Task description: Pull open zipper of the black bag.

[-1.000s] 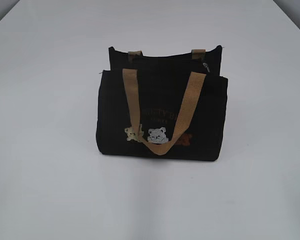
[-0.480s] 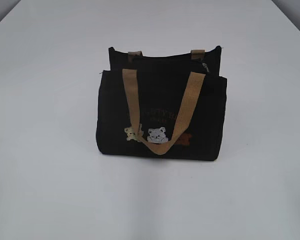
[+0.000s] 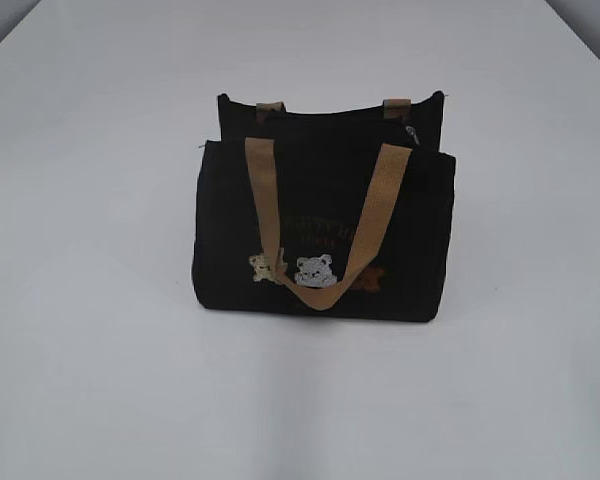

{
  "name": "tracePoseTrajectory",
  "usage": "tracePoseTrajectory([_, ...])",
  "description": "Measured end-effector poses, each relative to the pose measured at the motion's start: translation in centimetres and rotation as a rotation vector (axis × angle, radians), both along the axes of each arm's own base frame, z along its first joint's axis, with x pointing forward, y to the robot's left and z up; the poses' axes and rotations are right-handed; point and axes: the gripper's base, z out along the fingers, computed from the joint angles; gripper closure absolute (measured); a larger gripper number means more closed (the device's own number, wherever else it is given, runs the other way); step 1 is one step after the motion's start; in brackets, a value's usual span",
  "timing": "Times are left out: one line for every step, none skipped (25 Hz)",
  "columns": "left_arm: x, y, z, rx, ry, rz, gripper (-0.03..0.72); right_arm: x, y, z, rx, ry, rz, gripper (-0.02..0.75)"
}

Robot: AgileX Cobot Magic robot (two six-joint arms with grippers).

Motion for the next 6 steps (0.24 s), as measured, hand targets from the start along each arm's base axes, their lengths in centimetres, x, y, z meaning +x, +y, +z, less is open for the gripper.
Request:
tracePoseTrajectory([0.00,0.00,0.00,0.000,0.000,0.000,0.449,0.00,0.00,0.00,0.000,0.000,0.000,0.356])
tracePoseTrajectory([0.00,0.00,0.00,0.000,0.000,0.001,0.449,0.00,0.00,0.00,0.000,0.000,0.000,0.356])
tracePoseTrajectory([0.00,0.00,0.00,0.000,0.000,0.001,0.449,0.00,0.00,0.00,0.000,0.000,0.000,0.356])
tracePoseTrajectory([0.00,0.00,0.00,0.000,0.000,0.001,0.450,0.00,0.00,0.00,0.000,0.000,0.000,0.356])
tracePoseTrajectory([0.00,0.00,0.00,0.000,0.000,0.001,0.449,0.00,0.00,0.00,0.000,0.000,0.000,0.356])
tracePoseTrajectory([0.00,0.00,0.00,0.000,0.000,0.001,0.449,0.00,0.00,0.00,0.000,0.000,0.000,0.356])
